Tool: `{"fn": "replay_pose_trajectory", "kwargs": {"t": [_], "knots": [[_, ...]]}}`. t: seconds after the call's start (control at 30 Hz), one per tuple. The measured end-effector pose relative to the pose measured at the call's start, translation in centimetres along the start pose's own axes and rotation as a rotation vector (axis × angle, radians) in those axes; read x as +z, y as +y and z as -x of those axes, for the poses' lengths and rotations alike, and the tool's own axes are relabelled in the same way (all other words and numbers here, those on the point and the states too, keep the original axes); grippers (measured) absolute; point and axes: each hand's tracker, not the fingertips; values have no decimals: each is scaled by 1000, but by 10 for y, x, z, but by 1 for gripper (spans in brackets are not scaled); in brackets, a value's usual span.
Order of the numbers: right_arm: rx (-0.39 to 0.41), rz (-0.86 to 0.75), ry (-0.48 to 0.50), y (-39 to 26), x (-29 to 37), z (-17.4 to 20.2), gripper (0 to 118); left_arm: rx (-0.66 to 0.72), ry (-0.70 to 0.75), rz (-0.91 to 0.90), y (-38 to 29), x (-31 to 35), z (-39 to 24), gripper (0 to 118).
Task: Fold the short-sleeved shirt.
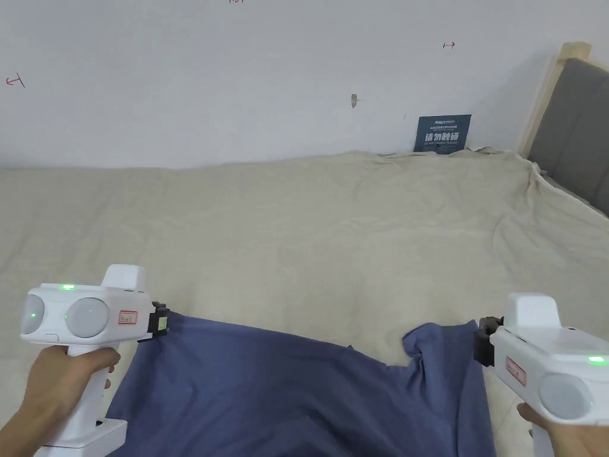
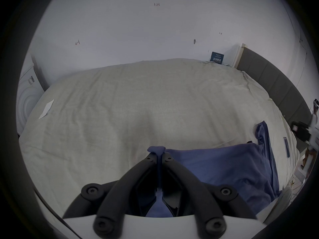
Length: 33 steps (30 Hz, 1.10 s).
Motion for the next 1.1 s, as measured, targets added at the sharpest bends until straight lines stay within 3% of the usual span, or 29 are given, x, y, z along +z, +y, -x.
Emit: {"fn": "replay_pose_trajectory", "kwargs": {"t": [0.07, 0.13, 0.23, 0.47, 0.5, 0.57, 0.6, 0.63, 0.67, 1.1], "knots": [[-36, 83, 4, -1, -25, -7, 20, -1, 0, -8, -2, 10, 0, 2], [-38, 148, -6, -4, -45, -10, 61, -1, -3, -14, -3, 15, 1, 2], [-58, 235, -34, -15, -58, -4, 96, -8, -1, -16, -6, 17, 0, 2], [-136, 420, -94, -38, -83, 0, 98, -2, -6, -12, -9, 14, 1, 2], [-152, 428, -94, -40, -84, -1, 98, -2, -5, -13, -10, 15, 1, 2], [-165, 425, -91, -44, -84, -1, 85, -6, -5, -12, -10, 15, 1, 2], [-159, 426, -83, -45, -79, 1, 67, -6, -4, -12, -11, 15, 1, 2], [-150, 423, -81, -46, -76, 3, 29, -4, -5, -12, -11, 15, 1, 2], [-136, 421, -89, -47, -75, 6, 3, -1, -6, -10, -11, 15, 2, 2], [-126, 264, -21, -28, -36, -13, 1, 24, 4, -15, -20, 18, 13, 2]]}}
